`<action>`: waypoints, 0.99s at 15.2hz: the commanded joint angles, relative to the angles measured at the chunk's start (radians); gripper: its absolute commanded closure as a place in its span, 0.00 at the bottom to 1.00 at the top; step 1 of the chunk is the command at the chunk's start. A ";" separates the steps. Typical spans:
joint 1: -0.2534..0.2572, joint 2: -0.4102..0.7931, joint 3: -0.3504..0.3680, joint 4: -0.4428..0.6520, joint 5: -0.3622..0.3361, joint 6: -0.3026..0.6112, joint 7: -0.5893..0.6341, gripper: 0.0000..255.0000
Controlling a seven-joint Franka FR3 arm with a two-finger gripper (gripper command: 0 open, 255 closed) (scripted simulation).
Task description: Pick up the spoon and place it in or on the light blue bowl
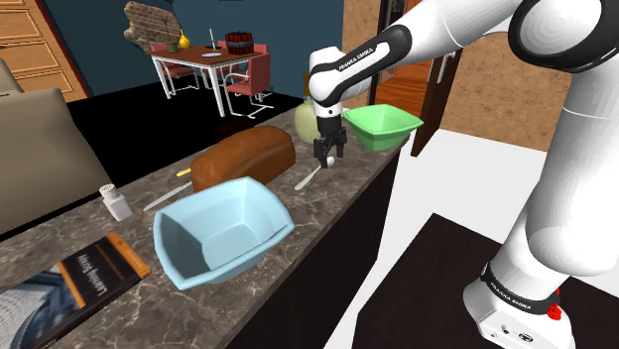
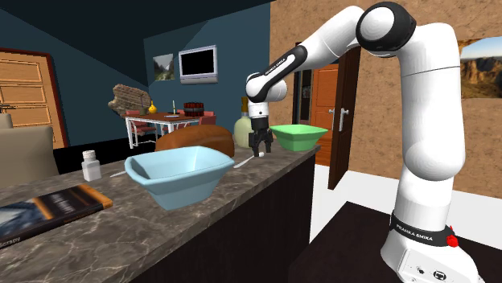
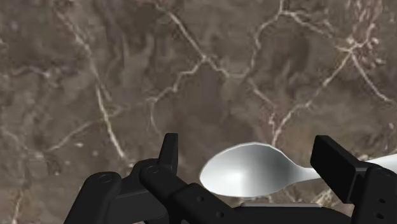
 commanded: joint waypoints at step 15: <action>0.000 0.001 0.000 -0.001 0.000 0.002 0.000 1.00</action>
